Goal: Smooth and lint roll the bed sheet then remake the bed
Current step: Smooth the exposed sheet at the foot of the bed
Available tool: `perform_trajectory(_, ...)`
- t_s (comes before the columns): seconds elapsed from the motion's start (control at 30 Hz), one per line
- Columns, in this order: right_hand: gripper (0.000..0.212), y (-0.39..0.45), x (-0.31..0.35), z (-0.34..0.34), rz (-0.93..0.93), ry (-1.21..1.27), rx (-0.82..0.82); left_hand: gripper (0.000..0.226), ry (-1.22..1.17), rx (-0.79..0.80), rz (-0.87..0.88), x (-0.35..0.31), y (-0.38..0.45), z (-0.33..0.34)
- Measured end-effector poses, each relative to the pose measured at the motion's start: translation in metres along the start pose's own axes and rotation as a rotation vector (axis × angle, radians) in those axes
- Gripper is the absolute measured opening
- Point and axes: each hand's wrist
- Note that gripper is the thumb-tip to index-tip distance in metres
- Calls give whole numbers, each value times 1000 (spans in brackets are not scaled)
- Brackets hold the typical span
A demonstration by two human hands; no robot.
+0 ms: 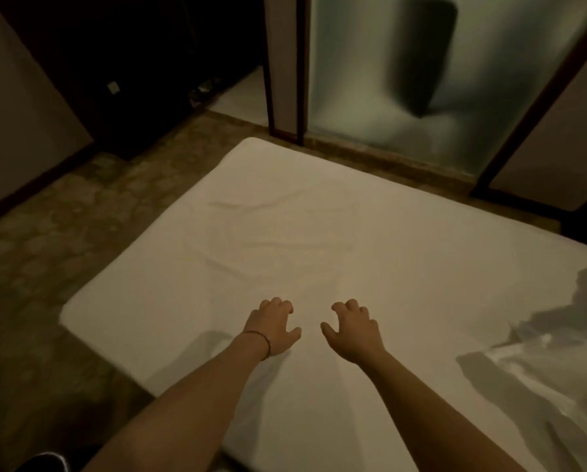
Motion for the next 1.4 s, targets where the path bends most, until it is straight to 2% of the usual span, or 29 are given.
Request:
perform_trajectory(0.47,53,122,107,90,162,40,79,57,194,108,230,162,106,-20)
perform_trajectory(0.6,57,154,98,146,199,-5,100,64,291,148,306,207,150,12)
perform_trajectory(0.67,59,156,87,181,240,-20,147,67,319,235,309,223,161,48)
perform_trajectory(0.9,71,152,36,288,312,-17,90,67,321,148,382,235,183,172)
perform_trajectory(1.0,65,156,38,320,344,4,-17,66,323,8,385,238,181,201)
perform_trajectory(1.13,67,160,52,354,352,-62,-180,65,323,-125,412,244,182,219)
perform_trajectory(1.3,66,142,68,378,261,-127,-232,64,361,-204,389,254,175,232)
perform_trajectory(1.4,66,120,79,395,96,-157,-229,64,355,-212,400,278,151,242)
Point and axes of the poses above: each hand's wrist, its own y-axis towards the middle knuckle, its own z-axis out of the palm, x = y × z, and after that the axes turned 8 degrees about x, right-handed
